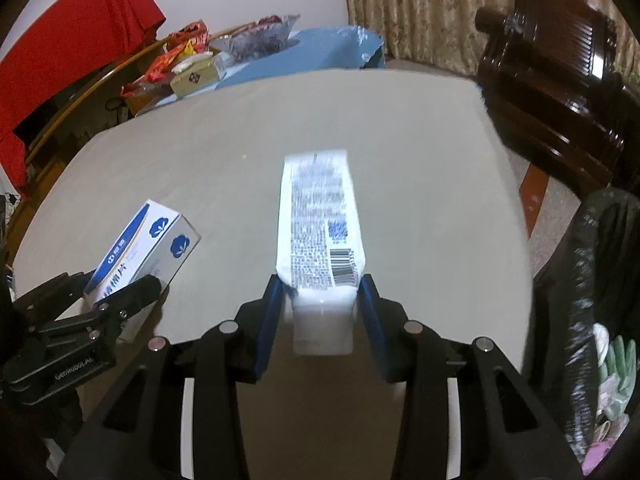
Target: Collect trash
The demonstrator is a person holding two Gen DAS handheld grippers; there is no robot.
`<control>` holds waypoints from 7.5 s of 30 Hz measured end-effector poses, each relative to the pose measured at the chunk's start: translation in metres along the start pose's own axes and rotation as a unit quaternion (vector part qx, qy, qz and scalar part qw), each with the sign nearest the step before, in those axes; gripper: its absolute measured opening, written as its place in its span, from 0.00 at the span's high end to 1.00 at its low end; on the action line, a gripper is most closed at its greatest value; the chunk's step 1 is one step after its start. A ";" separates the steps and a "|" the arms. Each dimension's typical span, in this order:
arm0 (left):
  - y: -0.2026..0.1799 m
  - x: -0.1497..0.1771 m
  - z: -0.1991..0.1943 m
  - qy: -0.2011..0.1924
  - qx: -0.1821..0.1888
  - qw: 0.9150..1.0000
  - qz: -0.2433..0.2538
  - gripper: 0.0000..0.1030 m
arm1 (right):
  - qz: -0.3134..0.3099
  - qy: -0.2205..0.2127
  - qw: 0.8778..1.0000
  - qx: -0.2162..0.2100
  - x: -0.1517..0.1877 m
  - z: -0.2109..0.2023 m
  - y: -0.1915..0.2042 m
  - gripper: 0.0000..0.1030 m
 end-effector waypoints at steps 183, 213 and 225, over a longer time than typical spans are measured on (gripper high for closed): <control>-0.220 0.057 -0.253 -0.154 0.147 0.971 0.111 0.06 | 0.035 -0.186 0.972 0.136 0.088 -0.372 -0.089 0.05; -0.218 0.056 -0.254 -0.154 0.146 0.971 0.112 0.06 | 0.034 -0.186 0.973 0.136 0.087 -0.371 -0.086 0.05; -0.219 0.055 -0.254 -0.153 0.146 0.971 0.112 0.06 | 0.034 -0.185 0.973 0.136 0.086 -0.371 -0.085 0.05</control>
Point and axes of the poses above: each gripper's, at about its wrist camera, not at the fingertips, and z roughly the way its jaws point, y to its left, x to its underside, the point moved 10 cm from there along z, roughly the way its jaws point, and after that the axes turned 15 degrees about -z, right-handed, at the moved point
